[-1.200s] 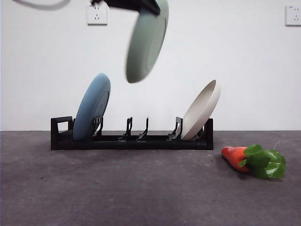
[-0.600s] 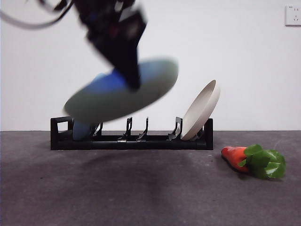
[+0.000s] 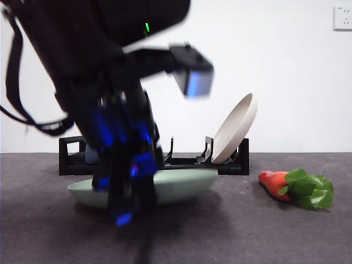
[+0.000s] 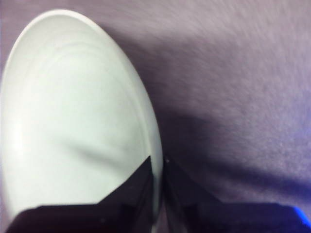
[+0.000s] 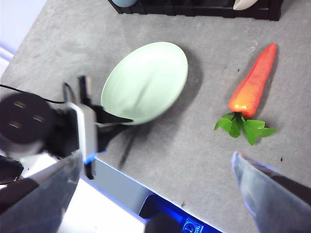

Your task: Take the green plate from the plate rack,put the plate on the table,take the carrot from the table,put the carrot in the plate

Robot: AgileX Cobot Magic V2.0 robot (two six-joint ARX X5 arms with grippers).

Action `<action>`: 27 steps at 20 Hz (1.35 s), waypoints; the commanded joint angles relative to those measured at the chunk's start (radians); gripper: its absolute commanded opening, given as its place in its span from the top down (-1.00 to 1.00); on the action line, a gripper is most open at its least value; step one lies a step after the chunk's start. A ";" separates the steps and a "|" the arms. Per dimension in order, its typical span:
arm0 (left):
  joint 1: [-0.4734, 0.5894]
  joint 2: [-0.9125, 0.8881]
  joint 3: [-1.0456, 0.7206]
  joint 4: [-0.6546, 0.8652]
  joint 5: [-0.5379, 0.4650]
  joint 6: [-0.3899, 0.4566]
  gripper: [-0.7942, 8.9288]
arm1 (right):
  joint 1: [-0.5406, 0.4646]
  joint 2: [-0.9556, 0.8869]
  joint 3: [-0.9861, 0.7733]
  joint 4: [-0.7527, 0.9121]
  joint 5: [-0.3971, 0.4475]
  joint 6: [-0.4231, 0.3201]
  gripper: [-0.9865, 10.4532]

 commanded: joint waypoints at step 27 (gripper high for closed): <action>-0.002 -0.488 0.550 -0.533 -0.003 -0.404 0.06 | 0.220 0.731 0.003 0.409 0.401 0.127 -0.27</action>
